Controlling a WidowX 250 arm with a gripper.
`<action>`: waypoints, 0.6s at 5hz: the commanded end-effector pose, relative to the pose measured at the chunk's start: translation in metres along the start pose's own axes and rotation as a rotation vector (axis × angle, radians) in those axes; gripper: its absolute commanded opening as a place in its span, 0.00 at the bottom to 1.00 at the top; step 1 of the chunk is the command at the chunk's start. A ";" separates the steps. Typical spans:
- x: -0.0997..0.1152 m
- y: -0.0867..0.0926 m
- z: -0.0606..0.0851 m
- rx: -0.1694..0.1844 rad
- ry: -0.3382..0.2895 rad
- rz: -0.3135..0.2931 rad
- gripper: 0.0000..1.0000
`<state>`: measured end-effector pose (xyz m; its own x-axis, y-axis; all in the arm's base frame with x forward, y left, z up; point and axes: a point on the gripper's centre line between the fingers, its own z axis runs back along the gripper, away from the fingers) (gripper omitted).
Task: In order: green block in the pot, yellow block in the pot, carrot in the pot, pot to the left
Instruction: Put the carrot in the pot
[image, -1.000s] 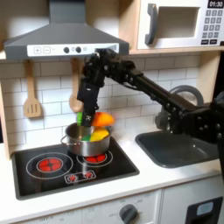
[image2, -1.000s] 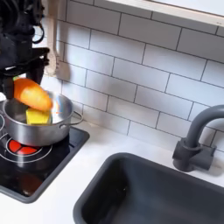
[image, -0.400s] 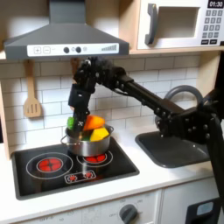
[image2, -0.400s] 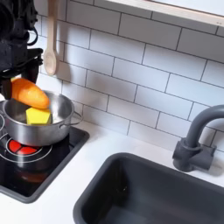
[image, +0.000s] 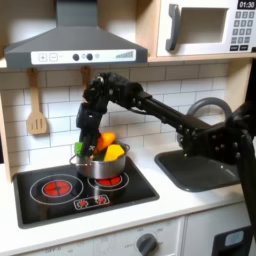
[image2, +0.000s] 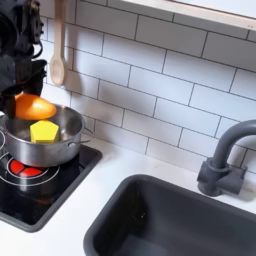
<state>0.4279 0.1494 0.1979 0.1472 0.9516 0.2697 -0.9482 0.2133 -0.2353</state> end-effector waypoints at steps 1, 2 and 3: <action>-0.011 0.002 -0.003 -0.002 0.014 0.018 0.21; -0.014 0.000 0.004 -0.028 0.007 0.008 1.00; -0.012 -0.002 0.021 -0.082 -0.005 0.023 1.00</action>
<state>0.4190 0.1342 0.2199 0.1189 0.9546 0.2732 -0.9223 0.2081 -0.3257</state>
